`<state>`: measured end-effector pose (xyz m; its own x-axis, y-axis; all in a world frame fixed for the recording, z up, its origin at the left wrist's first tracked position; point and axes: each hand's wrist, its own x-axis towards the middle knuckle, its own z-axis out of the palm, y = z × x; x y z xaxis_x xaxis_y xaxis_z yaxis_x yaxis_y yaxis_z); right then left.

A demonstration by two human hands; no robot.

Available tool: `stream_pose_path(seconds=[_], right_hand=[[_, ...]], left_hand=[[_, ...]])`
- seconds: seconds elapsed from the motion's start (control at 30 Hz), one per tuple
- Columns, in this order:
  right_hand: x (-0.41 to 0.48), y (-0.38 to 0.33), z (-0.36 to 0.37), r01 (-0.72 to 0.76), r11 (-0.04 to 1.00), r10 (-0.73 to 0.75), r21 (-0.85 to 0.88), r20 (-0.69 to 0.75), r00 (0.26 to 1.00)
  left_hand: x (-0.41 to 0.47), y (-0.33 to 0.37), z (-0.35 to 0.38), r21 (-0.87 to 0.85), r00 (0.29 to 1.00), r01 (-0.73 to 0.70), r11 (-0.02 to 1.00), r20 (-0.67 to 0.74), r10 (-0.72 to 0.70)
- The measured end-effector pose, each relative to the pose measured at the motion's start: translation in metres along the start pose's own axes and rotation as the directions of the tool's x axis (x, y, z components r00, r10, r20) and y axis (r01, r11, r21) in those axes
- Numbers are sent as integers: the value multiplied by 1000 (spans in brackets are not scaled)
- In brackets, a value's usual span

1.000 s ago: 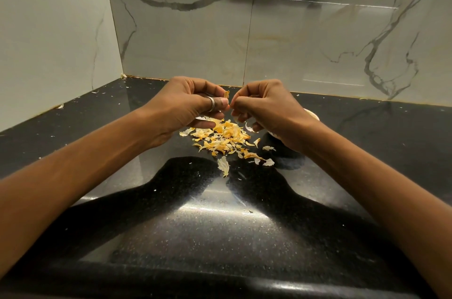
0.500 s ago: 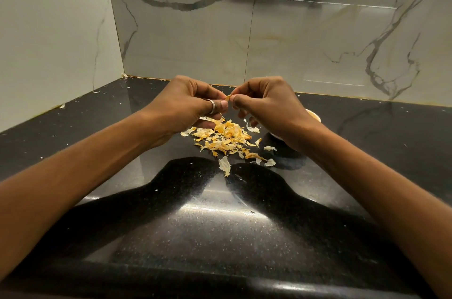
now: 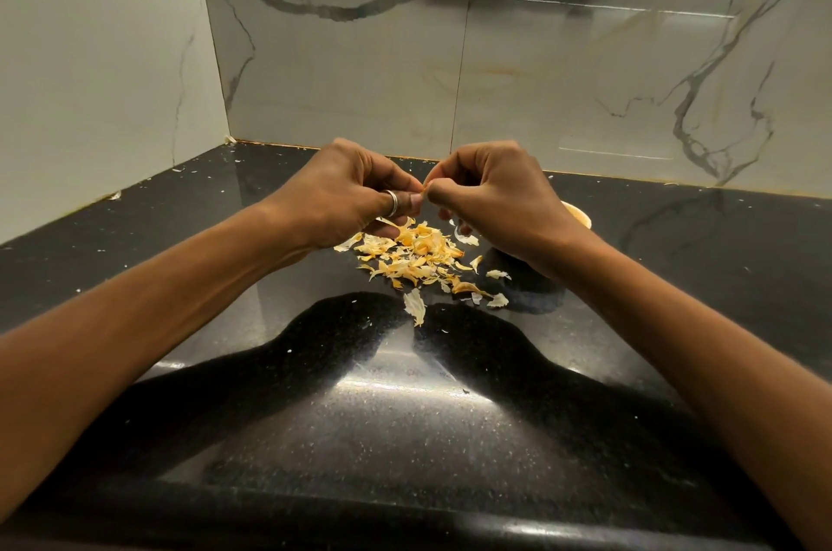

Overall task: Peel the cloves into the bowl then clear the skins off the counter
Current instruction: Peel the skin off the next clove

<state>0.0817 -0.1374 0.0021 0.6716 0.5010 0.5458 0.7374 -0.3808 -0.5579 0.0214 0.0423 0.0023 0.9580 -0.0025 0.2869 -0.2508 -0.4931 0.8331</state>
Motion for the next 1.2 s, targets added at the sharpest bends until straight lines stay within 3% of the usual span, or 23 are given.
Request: stream_pose_path(seconds=[0.43, 0.83, 1.2], right_hand=[[-1, -2, -3, 58, 990, -46, -129, 94, 994], [-1, -3, -3, 53, 991, -46, -121, 58, 997], [-1, -1, -11, 10, 1000, -7, -16, 175, 985]], left_hand=[[1, -3, 2, 69, 1000, -16, 998, 0, 16], [1, 1, -2, 6, 1000, 1, 1000, 28, -1], [2, -3, -2, 34, 999, -21, 999, 46, 19]])
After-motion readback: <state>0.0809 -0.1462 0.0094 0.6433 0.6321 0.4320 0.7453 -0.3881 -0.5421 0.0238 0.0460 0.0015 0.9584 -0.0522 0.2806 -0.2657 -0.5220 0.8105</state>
